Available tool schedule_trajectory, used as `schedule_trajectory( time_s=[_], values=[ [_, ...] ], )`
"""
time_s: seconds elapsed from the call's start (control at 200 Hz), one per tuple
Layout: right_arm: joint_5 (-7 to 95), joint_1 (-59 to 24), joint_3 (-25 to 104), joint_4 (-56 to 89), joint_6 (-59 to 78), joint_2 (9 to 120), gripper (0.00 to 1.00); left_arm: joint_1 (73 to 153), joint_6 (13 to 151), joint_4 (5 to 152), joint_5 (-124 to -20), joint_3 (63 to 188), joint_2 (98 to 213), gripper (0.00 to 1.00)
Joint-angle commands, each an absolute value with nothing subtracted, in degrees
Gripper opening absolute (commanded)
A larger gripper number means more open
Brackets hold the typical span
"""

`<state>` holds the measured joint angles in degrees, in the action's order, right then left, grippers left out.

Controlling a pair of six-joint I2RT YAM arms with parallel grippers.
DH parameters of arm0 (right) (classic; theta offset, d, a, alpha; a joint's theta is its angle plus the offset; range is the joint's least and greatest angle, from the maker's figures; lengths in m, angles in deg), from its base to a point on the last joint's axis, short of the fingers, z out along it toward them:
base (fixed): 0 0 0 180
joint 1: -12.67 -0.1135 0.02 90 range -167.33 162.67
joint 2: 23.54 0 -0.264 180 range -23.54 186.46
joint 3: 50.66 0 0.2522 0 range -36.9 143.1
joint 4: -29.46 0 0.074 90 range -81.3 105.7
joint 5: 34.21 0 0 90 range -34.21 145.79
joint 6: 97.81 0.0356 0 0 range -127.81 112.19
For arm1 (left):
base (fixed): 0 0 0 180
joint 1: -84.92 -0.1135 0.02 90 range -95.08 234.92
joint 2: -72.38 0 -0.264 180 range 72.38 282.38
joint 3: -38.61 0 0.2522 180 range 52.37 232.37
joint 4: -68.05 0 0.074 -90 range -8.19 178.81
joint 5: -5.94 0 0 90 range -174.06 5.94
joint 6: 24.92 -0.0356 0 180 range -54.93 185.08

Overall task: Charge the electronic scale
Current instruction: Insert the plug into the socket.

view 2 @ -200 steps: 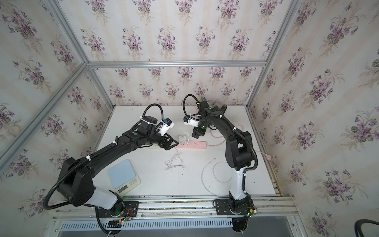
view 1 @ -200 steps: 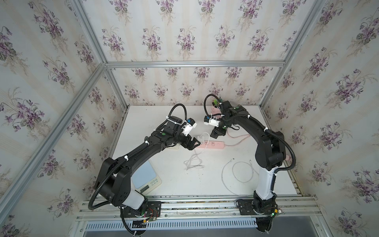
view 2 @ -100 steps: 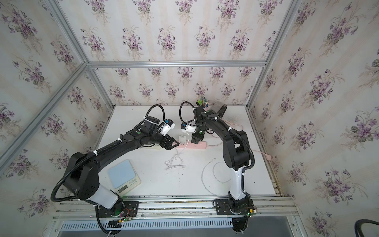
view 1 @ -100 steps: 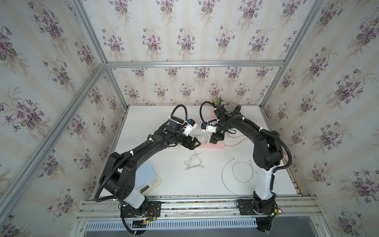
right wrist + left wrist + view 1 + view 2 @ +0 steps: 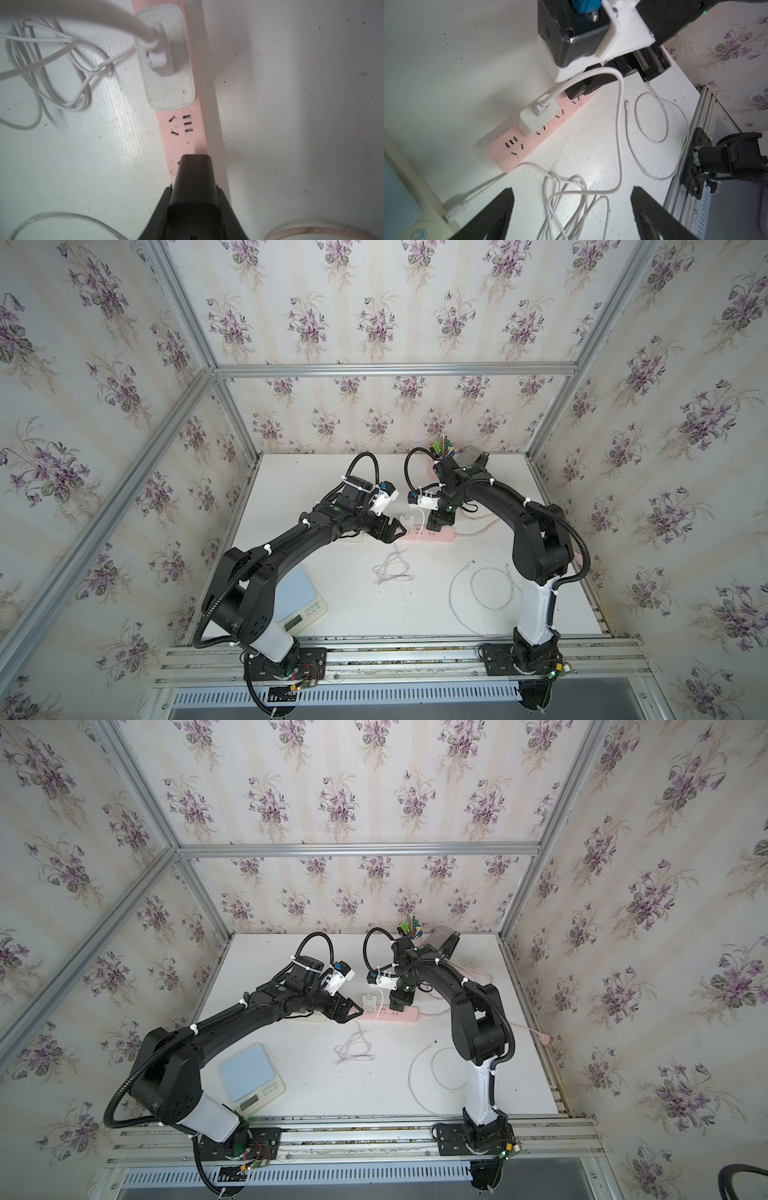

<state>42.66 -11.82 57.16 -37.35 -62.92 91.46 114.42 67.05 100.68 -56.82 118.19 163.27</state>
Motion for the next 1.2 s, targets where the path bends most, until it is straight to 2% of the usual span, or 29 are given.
schedule_trajectory(
  time_s=[0.0,0.649,1.194],
  values=[
    [42.0,-12.2,57.4,-37.2,-64.0,92.5,0.0,114.4,67.4,100.5,-56.2,118.0,162.8,0.9],
    [42.4,-12.0,50.0,-35.8,-65.6,89.9,0.0,114.3,67.1,101.1,-56.6,116.2,161.2,0.9],
    [45.4,-12.2,54.1,-38.8,-68.1,92.2,0.0,114.3,67.4,101.3,-56.3,113.8,159.7,0.9]
  ],
)
